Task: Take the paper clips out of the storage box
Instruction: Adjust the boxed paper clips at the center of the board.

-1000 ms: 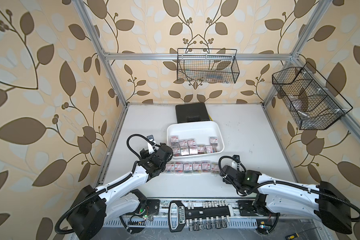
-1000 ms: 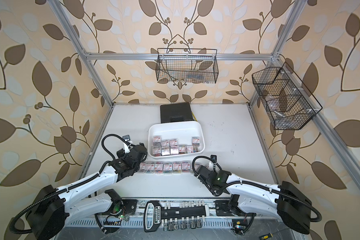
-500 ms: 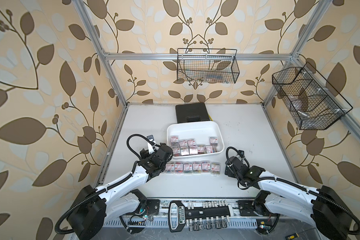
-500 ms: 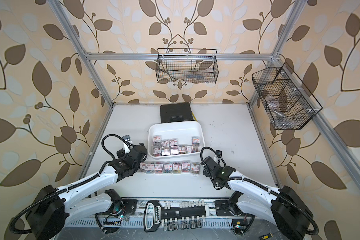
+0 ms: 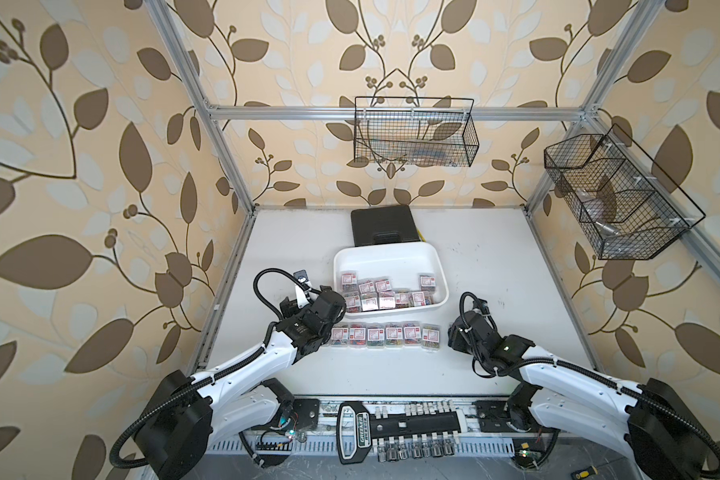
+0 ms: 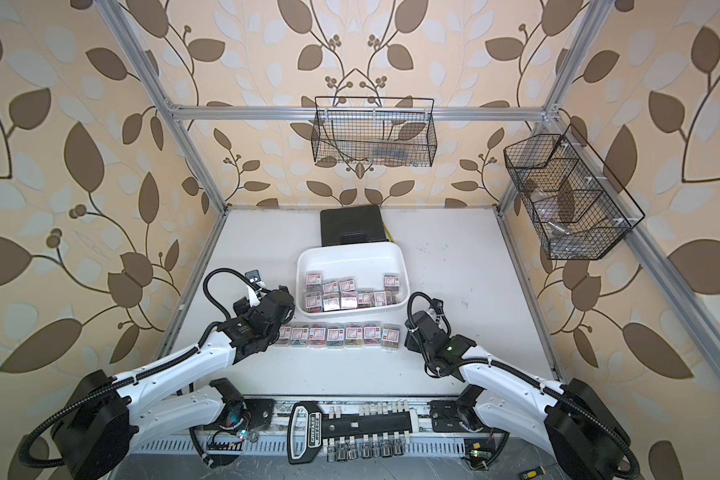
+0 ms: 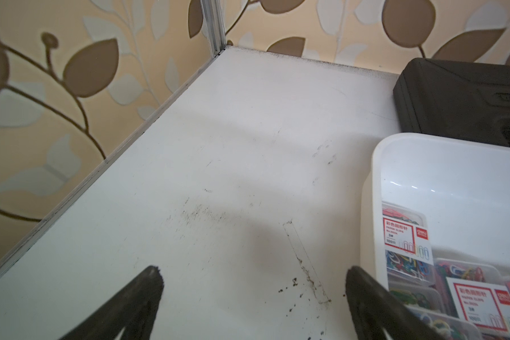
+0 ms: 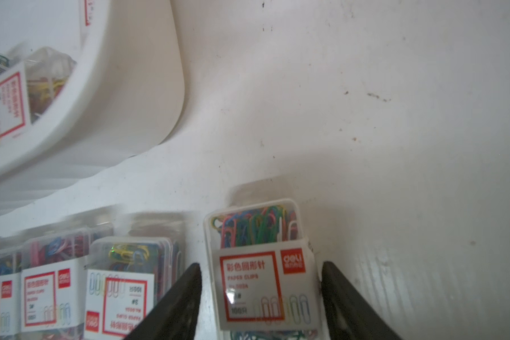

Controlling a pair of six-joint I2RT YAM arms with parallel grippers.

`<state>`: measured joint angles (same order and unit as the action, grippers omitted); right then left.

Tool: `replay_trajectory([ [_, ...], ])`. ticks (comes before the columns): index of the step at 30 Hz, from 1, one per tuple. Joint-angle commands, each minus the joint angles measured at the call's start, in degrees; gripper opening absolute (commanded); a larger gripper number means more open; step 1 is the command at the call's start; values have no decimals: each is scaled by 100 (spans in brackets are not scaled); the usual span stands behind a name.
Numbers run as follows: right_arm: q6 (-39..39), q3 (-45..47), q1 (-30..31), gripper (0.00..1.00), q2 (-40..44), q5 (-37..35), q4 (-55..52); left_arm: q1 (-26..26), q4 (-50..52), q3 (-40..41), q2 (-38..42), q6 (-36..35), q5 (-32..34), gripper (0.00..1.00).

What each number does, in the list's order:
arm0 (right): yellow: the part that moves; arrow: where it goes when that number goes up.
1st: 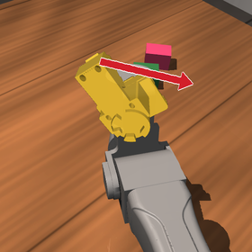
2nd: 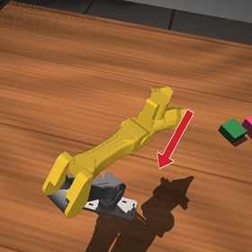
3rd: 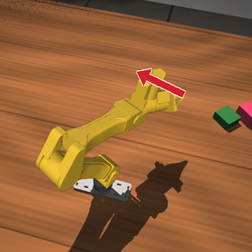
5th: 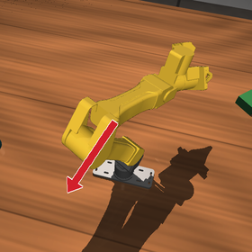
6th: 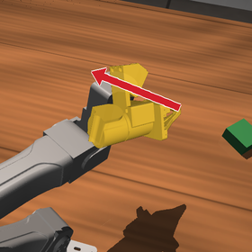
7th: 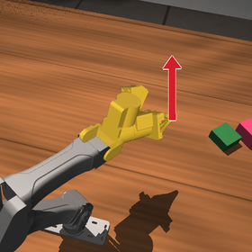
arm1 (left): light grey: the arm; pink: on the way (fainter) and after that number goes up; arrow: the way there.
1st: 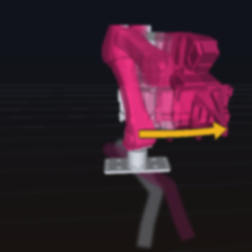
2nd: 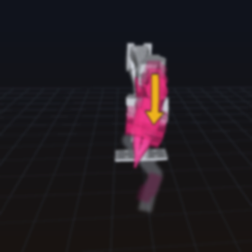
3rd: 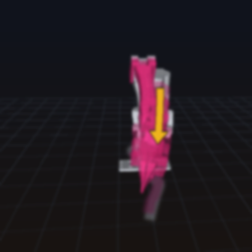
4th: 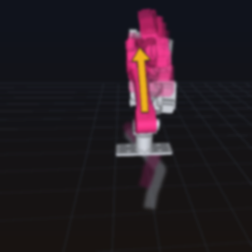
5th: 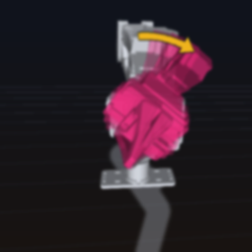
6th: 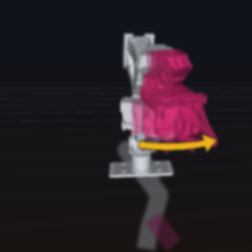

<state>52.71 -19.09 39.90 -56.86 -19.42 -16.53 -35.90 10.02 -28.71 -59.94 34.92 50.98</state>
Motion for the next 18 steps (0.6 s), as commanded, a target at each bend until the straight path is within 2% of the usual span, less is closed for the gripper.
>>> replay_trajectory([
  [1, 313, 90, 138, 64, 95, 65, 276, 54, -5, -3, 64, 128, 131, 99],
  [11, 322, -65, 327, 64, -103, -25, 344, 55, 0, -1, 70, 129, 131, 99],
  [14, 167, -77, 149, 68, -19, -23, 312, 56, 0, -2, 62, 123, 123, 99],
  [18, -108, 58, -323, 68, 238, 302, 486, 52, 0, 0, 70, 129, 124, 99],
])
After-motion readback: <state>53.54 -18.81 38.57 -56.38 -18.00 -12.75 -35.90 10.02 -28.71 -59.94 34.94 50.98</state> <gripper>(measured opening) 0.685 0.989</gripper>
